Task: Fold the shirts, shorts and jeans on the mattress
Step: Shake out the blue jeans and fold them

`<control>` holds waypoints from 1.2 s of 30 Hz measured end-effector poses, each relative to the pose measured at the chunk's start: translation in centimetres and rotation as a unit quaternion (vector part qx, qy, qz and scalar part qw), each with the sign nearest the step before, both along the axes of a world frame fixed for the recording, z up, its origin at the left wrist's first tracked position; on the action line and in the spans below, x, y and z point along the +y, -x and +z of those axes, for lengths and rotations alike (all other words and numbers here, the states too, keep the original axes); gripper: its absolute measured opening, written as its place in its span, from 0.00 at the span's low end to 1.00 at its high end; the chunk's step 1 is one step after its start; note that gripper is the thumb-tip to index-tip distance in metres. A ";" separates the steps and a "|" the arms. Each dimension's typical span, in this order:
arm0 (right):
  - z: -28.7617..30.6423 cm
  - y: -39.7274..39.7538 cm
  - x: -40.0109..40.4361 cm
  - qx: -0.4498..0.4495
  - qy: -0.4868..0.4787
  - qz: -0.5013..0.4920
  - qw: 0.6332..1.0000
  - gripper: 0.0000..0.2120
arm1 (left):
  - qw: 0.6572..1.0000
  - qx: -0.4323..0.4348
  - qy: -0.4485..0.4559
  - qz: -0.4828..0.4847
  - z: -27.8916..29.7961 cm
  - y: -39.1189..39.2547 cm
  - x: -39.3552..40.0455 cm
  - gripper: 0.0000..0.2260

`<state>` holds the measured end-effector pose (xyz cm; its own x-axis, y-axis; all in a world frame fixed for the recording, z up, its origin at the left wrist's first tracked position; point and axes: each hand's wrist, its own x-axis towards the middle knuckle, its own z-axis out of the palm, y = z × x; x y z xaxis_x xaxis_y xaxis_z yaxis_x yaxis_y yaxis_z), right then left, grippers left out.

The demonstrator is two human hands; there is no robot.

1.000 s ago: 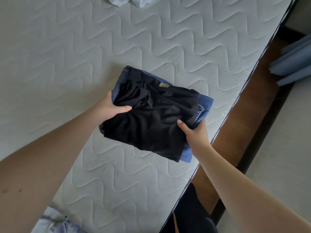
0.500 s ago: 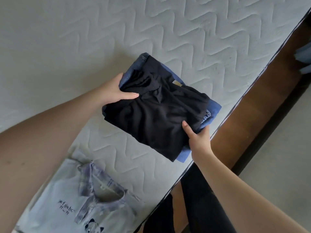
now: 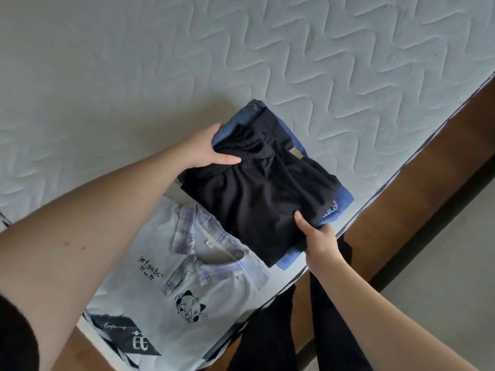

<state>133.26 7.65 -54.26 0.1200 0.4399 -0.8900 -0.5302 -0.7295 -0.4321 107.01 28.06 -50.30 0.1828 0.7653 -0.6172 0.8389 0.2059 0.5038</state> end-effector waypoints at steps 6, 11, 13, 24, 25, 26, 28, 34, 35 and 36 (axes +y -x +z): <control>-1.5 0.0 -1.1 -0.132 0.059 0.073 0.987 0.22 | 0.999 0.044 0.008 -0.018 -2.5 1.0 -1.0 0.42; -1.5 -0.5 -1.0 -0.159 0.047 0.084 0.983 0.27 | 0.998 0.058 -0.009 0.005 -4.2 -0.1 -0.7 0.50; -1.4 -1.0 -0.5 -0.111 0.017 0.029 0.993 0.41 | 0.999 0.045 -0.011 0.007 -4.1 -0.9 -0.3 0.55; -1.8 -3.0 1.8 -0.064 -0.006 -0.046 0.997 0.33 | 0.995 -0.030 -0.042 0.084 -5.2 -3.0 2.4 0.34; -2.0 -3.2 1.8 -0.071 0.002 -0.047 0.996 0.32 | 0.993 -0.051 -0.028 0.098 -5.1 -2.7 2.3 0.33; -2.2 -3.4 1.8 -0.080 0.010 -0.045 0.996 0.31 | 0.992 -0.067 -0.019 0.107 -5.0 -2.6 2.3 0.32; -2.4 -3.5 2.1 -0.103 0.026 -0.030 0.994 0.28 | 0.990 -0.087 -0.011 0.113 -5.1 -3.0 2.1 0.32; -0.1 -2.2 3.6 -0.462 0.011 0.135 0.876 0.40 | 0.928 0.174 -0.317 -0.092 -4.1 -5.5 0.0 0.29; 0.5 -1.8 3.8 -0.528 -0.041 0.176 0.830 0.37 | 0.890 0.142 -0.409 -0.139 -3.7 -6.0 -0.8 0.25; 0.9 -1.3 4.0 -0.564 -0.098 0.212 0.792 0.34 | 0.857 0.095 -0.470 -0.191 -3.7 -6.5 -1.5 0.21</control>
<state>134.58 11.60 -53.37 0.5948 0.7700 -0.2310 0.5485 -0.5988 -0.5836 113.53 26.58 -54.05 0.4953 0.8472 0.1921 0.8398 -0.5236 0.1437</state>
